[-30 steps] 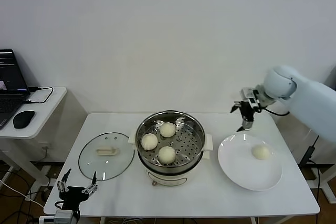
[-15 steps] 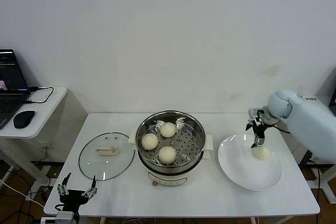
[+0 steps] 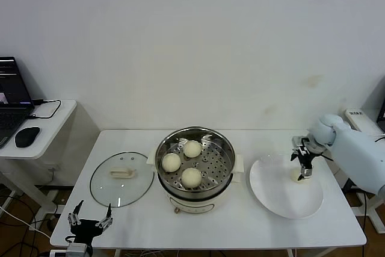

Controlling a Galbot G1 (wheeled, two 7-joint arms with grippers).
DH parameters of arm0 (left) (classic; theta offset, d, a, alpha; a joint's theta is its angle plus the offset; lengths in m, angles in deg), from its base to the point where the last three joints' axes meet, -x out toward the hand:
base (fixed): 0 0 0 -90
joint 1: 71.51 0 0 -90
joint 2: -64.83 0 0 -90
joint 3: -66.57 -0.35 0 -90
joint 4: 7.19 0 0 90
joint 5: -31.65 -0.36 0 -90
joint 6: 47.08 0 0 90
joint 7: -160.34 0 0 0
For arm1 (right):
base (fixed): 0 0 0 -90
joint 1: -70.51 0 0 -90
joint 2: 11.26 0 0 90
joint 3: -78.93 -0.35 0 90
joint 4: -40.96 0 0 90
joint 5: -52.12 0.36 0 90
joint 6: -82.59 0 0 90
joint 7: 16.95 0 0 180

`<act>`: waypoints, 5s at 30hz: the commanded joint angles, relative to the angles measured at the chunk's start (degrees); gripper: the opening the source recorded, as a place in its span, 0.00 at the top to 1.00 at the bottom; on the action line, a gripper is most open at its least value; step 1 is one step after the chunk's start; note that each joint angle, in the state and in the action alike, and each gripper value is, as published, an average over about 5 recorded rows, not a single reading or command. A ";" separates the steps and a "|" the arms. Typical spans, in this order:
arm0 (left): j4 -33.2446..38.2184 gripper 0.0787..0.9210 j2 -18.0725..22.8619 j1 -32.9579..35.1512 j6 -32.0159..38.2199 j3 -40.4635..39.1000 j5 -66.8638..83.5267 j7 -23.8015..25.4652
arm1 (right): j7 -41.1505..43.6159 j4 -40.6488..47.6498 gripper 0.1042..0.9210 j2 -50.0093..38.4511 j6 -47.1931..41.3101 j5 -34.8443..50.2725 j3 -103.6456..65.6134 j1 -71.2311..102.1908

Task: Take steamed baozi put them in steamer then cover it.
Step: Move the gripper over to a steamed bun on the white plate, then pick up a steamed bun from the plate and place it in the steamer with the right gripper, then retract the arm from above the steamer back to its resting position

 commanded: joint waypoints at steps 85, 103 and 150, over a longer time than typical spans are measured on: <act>4.98 0.12 -2.39 0.84 0.81 0.61 -0.01 -0.63 | -1.04 -23.10 0.32 20.77 -18.71 40.30 41.04 -42.02; 4.16 0.12 -2.82 -0.27 0.55 0.29 0.76 -0.36 | -2.51 -19.36 0.32 22.53 -19.76 35.28 41.81 -34.57; 3.58 0.12 -1.77 -3.11 -0.95 -4.45 7.53 -7.32 | -53.53 -45.14 0.12 -10.73 -29.26 69.44 8.71 -18.25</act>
